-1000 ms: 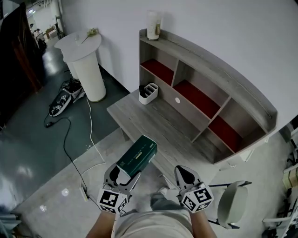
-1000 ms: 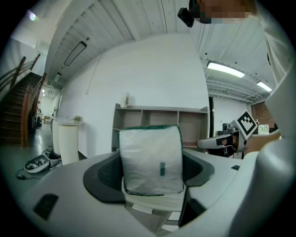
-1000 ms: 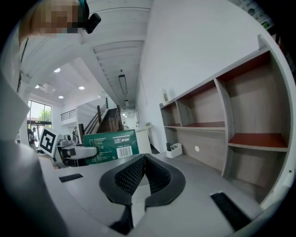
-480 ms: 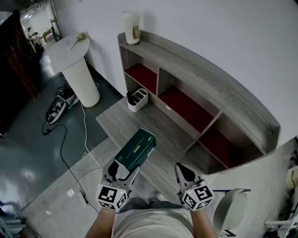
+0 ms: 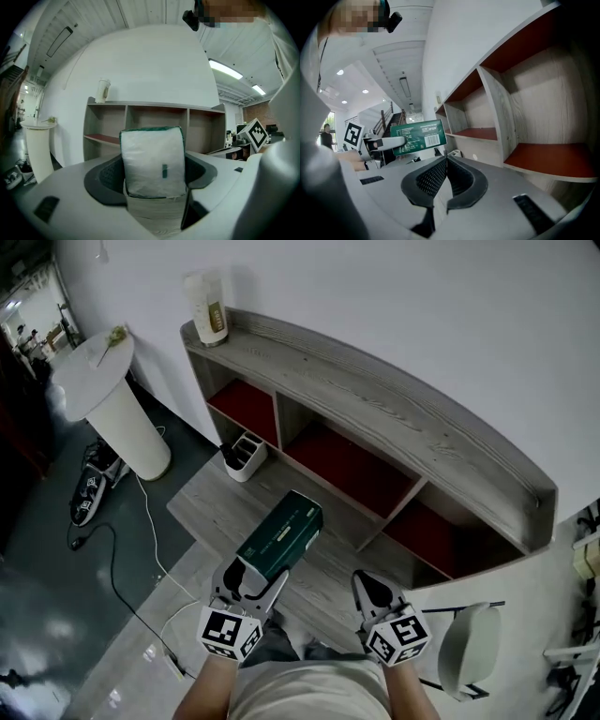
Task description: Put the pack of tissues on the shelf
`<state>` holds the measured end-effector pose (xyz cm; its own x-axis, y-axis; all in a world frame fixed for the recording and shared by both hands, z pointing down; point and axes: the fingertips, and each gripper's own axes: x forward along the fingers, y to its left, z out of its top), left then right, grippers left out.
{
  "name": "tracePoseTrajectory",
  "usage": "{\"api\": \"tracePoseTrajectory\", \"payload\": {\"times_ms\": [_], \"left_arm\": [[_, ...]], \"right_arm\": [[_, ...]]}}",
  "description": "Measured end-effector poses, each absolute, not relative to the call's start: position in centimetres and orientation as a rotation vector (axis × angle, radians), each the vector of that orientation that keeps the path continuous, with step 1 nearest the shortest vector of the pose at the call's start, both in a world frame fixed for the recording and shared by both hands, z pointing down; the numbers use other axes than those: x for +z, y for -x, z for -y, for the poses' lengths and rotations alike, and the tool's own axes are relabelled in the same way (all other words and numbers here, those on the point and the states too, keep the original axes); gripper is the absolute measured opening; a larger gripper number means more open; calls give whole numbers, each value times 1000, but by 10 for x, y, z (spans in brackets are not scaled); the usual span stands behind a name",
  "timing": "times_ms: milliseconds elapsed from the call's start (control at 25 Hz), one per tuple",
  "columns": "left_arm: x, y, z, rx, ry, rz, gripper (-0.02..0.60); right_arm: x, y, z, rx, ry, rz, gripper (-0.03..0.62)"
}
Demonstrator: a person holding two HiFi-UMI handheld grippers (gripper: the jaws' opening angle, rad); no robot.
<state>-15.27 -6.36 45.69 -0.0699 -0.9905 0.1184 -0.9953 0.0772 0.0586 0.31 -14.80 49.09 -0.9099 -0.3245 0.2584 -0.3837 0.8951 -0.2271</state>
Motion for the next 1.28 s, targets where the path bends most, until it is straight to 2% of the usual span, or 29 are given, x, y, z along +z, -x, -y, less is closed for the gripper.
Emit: {"api": "tracePoseTrajectory", "payload": {"times_ms": [360,680,1280], "left_arm": [[449,167,153,63,-2309,1975,356],[451,148,219,120,-2458,1826,356],[466,109,266,213,-2561,1761,359]], "right_arm": [[486,-9,185,427,-875,2791,28],[487,-43,199,438,-1135,2705,28],[490,-96,192,456,-1386,2577,28]]}}
